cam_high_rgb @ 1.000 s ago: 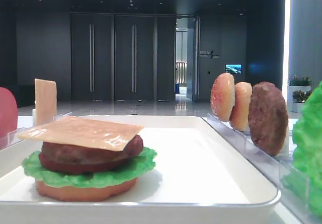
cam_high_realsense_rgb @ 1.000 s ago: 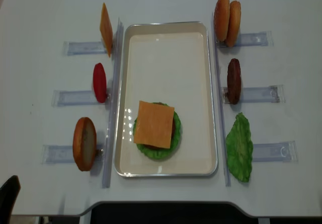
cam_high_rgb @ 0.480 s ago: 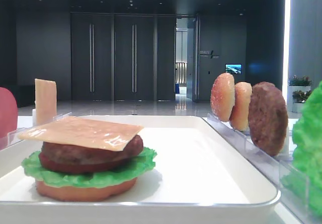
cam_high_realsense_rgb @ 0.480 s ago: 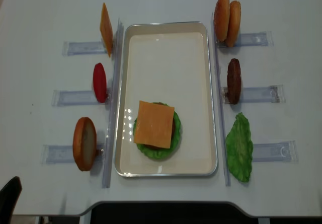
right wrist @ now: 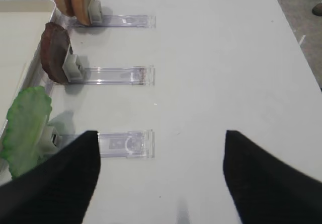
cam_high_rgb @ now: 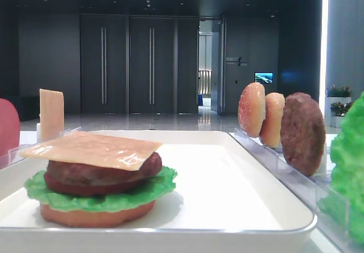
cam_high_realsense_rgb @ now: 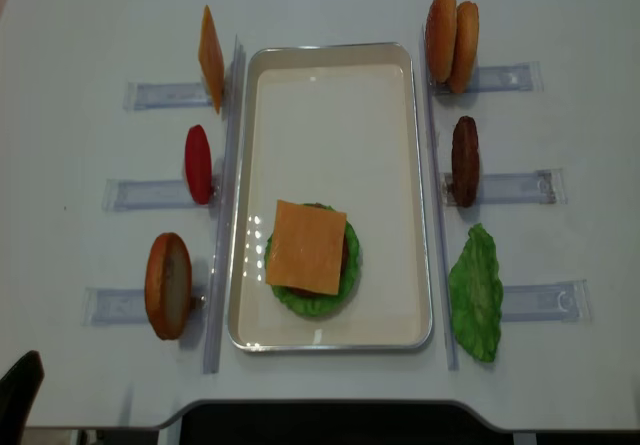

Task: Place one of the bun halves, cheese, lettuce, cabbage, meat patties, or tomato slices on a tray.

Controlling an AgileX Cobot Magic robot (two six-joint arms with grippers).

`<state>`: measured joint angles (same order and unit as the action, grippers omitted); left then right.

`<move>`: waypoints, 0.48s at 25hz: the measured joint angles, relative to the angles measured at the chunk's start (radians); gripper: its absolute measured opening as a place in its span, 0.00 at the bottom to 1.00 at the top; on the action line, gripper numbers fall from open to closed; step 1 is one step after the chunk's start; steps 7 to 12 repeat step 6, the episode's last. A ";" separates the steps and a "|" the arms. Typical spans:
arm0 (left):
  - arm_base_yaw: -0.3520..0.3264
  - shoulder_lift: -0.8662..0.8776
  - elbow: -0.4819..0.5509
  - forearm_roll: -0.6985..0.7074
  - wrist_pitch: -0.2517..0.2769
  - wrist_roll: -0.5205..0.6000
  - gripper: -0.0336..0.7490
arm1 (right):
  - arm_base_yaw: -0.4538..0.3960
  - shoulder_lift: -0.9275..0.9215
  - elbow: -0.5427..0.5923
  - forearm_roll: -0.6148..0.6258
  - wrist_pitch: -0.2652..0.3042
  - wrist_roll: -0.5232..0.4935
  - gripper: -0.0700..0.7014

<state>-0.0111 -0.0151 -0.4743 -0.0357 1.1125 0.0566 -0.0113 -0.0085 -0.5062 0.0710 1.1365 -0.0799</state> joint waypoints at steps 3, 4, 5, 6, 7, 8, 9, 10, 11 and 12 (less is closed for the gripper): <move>0.000 0.000 0.000 -0.002 0.000 0.000 0.70 | 0.000 0.000 0.000 0.000 0.000 0.000 0.73; 0.000 0.000 0.000 -0.003 0.000 0.000 0.70 | 0.000 0.000 0.000 0.000 0.000 0.000 0.73; 0.000 0.000 0.000 -0.004 0.000 0.000 0.70 | 0.000 0.000 0.000 0.000 0.000 0.000 0.73; 0.000 0.000 0.000 -0.005 0.000 0.001 0.70 | 0.000 0.000 0.000 0.000 0.000 0.000 0.73; 0.000 0.000 0.000 -0.005 0.000 0.001 0.70 | 0.000 0.000 0.000 0.000 0.000 0.000 0.73; 0.000 0.000 0.000 -0.005 0.000 0.001 0.70 | 0.000 0.000 0.000 0.000 0.000 0.000 0.73; 0.000 0.000 0.000 -0.005 0.000 0.001 0.70 | 0.000 0.000 0.000 0.000 0.000 0.000 0.73; 0.000 0.000 0.000 -0.005 0.000 0.001 0.70 | 0.000 0.000 0.000 0.000 0.000 0.000 0.73; 0.000 0.000 0.000 -0.005 0.000 0.001 0.70 | 0.000 0.000 0.000 0.000 0.000 0.000 0.73; 0.000 0.000 0.000 -0.005 0.000 0.001 0.70 | 0.000 0.000 0.000 0.000 0.000 0.000 0.73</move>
